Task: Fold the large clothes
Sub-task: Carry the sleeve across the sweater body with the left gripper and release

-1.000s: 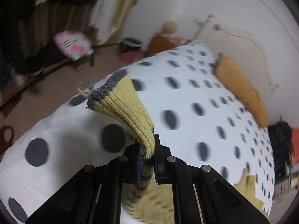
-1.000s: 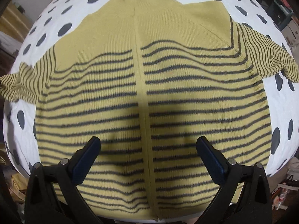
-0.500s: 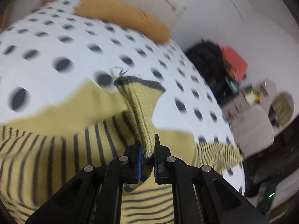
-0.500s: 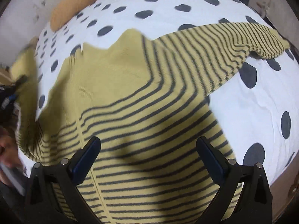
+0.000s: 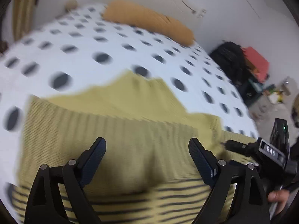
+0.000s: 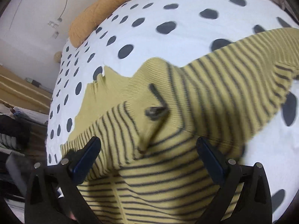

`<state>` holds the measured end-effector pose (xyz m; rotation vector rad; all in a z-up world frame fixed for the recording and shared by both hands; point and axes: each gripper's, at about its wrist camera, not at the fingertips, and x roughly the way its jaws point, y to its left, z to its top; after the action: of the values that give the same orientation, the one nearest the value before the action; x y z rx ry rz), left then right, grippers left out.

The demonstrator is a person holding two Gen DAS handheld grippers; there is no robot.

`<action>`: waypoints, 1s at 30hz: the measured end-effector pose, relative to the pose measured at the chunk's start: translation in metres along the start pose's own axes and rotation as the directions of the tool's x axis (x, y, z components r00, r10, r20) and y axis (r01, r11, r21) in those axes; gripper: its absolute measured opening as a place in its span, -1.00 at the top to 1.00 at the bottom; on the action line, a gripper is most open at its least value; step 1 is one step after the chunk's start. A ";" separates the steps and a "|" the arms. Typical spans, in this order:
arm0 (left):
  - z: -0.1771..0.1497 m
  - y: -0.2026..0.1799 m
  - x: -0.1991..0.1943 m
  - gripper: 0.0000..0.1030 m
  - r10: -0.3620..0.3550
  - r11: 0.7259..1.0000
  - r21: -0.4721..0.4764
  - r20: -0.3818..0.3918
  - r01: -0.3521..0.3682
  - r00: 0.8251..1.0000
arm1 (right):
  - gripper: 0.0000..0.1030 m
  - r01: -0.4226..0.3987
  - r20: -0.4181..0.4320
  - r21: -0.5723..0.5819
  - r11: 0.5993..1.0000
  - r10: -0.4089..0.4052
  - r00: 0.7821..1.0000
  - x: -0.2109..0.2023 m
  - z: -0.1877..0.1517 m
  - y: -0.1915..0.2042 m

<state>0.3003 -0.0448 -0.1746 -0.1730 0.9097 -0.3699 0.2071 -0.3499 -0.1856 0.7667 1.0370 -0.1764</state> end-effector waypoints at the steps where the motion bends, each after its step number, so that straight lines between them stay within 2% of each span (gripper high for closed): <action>1: 0.005 0.012 -0.002 -0.76 0.069 0.997 0.027 -0.007 -0.069 0.998 | -0.97 0.018 -0.014 0.007 1.000 -0.018 1.000 0.010 0.003 0.005; 3: 0.011 0.041 0.006 -0.76 0.162 0.985 0.067 -0.062 -0.158 0.985 | -0.89 0.100 -0.063 0.026 0.995 -0.098 0.993 0.034 0.007 0.012; 4: 0.010 0.055 0.012 -0.76 0.199 0.979 0.067 -0.094 -0.193 0.976 | -0.83 0.098 -0.076 0.032 0.995 -0.095 0.993 0.042 0.008 0.013; 5: 0.008 0.066 0.018 -0.76 0.221 0.975 0.063 -0.115 -0.215 0.969 | -0.59 0.086 -0.092 0.033 0.996 -0.083 0.992 0.053 0.010 0.013; 6: 0.005 0.076 0.023 -0.76 0.237 0.971 0.057 -0.134 -0.231 0.962 | -0.15 0.078 -0.103 0.018 0.997 -0.076 0.992 0.060 0.009 0.014; 7: 0.003 0.085 0.028 -0.76 0.249 0.968 0.045 -0.156 -0.245 0.956 | 0.06 0.074 -0.113 -0.005 0.997 -0.074 0.991 0.066 0.009 0.017; 8: 0.000 0.094 0.031 -0.76 0.251 0.968 0.037 -0.166 -0.248 0.954 | 0.54 0.067 -0.131 -0.045 0.997 -0.073 0.989 0.072 0.008 0.021; 9: -0.002 0.099 0.034 -0.76 0.251 0.968 0.028 -0.178 -0.250 0.952 | 0.80 0.067 -0.136 -0.066 0.996 -0.075 0.988 0.073 0.006 0.023; 11: -0.006 0.101 0.040 -0.76 0.252 0.967 0.026 -0.195 -0.252 0.948 | 0.81 0.070 -0.112 -0.093 0.993 -0.081 0.990 0.067 0.005 0.022; 14: -0.009 0.096 0.042 -0.76 0.260 0.966 0.065 -0.189 -0.252 0.947 | 0.81 0.033 -0.078 -0.092 0.995 -0.041 0.996 0.047 0.003 0.009; 16: -0.011 0.092 0.042 -0.76 0.264 0.964 0.080 -0.186 -0.253 0.946 | 0.81 0.057 -0.047 -0.097 0.994 -0.061 0.997 0.032 0.000 -0.001; 18: -0.014 0.094 0.051 -0.78 0.271 0.963 0.070 -0.201 -0.262 0.941 | 0.81 0.125 -0.018 -0.100 0.987 -0.128 0.992 0.028 -0.004 -0.015; 19: -0.017 0.095 0.057 -0.80 0.286 0.958 0.072 -0.209 -0.277 0.935 | 0.80 0.143 -0.025 -0.094 0.985 -0.146 0.989 0.032 -0.005 -0.023; 21: -0.017 0.097 0.065 -0.86 0.309 0.951 0.082 -0.215 -0.298 0.926 | 0.80 0.127 -0.077 -0.094 0.987 -0.135 0.988 0.049 -0.005 -0.037; 25: -0.017 0.096 0.068 -0.90 0.327 0.945 0.084 -0.218 -0.316 0.919 | 0.65 0.117 -0.060 -0.185 0.976 -0.130 0.990 0.043 -0.004 -0.029; 26: -0.017 0.096 0.068 -0.90 0.326 0.945 0.083 -0.220 -0.315 0.919 | 0.56 0.105 -0.064 -0.179 0.978 -0.118 0.991 0.035 -0.003 -0.033; 27: -0.017 0.097 0.068 -0.90 0.325 0.946 0.082 -0.221 -0.315 0.919 | 0.39 0.104 -0.051 -0.149 0.983 -0.113 0.992 0.022 -0.001 -0.041; 28: -0.017 0.097 0.068 -0.91 0.327 0.945 0.082 -0.222 -0.316 0.919 | 0.32 0.106 -0.028 -0.124 0.987 -0.110 0.994 0.011 -0.001 -0.049; 30: -0.017 0.096 0.070 -0.94 0.334 0.942 0.083 -0.224 -0.324 0.915 | -0.14 0.135 0.057 -0.068 0.989 -0.131 0.990 -0.028 0.003 -0.078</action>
<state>0.3484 0.0173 -0.2653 0.0692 1.1432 -0.0959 0.1573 -0.4152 -0.1994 0.6251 1.0399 -0.2704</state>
